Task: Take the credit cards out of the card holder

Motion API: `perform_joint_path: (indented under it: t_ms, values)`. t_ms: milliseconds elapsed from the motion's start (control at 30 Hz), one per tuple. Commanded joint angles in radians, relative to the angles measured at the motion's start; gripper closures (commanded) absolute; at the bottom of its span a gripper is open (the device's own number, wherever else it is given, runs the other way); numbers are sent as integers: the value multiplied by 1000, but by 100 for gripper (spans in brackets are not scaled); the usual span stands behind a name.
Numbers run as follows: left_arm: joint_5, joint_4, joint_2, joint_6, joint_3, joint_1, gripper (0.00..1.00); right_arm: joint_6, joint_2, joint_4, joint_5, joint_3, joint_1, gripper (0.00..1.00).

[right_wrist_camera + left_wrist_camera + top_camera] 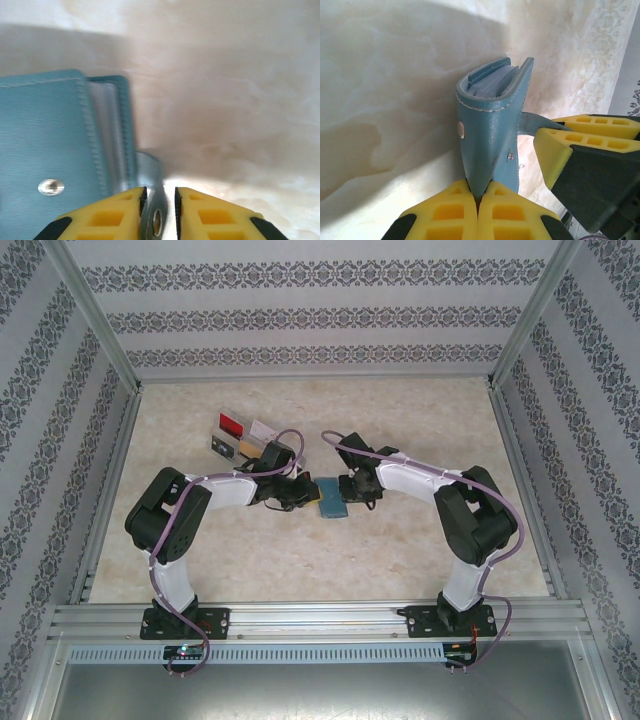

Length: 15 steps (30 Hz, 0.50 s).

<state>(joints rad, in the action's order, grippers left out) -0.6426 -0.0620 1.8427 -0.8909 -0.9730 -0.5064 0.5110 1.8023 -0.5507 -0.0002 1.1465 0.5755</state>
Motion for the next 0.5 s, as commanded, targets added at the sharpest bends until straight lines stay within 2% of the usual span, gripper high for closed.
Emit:
perform_joint_path:
  t_ms: [0, 67, 100, 233, 333, 467]
  values:
    - [31, 32, -21, 0, 8, 11, 100, 22, -19, -42, 61, -16, -2, 75]
    - [30, 38, -25, 3, 5, 11, 100, 18, -24, -24, 27, -12, -2, 73]
    - [32, 47, -27, 6, 2, 11, 93, 13, -24, -11, 1, -10, -3, 72]
    - [69, 108, -57, 38, -22, 11, 52, 10, 2, 5, -45, 19, -8, 70]
    - [113, 158, -93, 59, -34, 15, 35, 10, 20, 16, -46, 34, -9, 71]
    - [169, 202, -142, 76, -29, 31, 21, 12, 32, 26, -39, 40, -9, 74]
